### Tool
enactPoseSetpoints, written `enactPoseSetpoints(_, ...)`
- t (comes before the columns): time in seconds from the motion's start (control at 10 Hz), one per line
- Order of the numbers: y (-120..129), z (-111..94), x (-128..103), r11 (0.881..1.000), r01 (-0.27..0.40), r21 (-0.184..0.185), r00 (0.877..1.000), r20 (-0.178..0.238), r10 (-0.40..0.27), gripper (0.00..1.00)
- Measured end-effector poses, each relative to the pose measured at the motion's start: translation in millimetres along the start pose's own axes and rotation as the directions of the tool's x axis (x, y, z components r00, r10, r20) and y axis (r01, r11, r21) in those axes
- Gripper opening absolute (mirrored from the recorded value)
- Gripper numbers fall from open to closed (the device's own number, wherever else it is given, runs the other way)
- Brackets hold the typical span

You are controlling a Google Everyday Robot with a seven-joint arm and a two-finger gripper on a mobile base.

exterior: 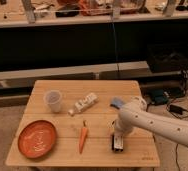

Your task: Place the eraser in the ceramic cup

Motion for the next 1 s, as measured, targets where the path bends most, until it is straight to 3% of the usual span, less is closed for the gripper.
enactPoseSetpoints(0.5, -6.5, -32.5, 0.6, 1.0, 0.003, -0.006, 1.0, 0.0, -0.003, 0.01)
enactPoseSetpoints(1.0, -46.5, -68.9, 11.3, 0.999, 0.05, -0.017, 0.999, -0.001, -0.051, 0.01)
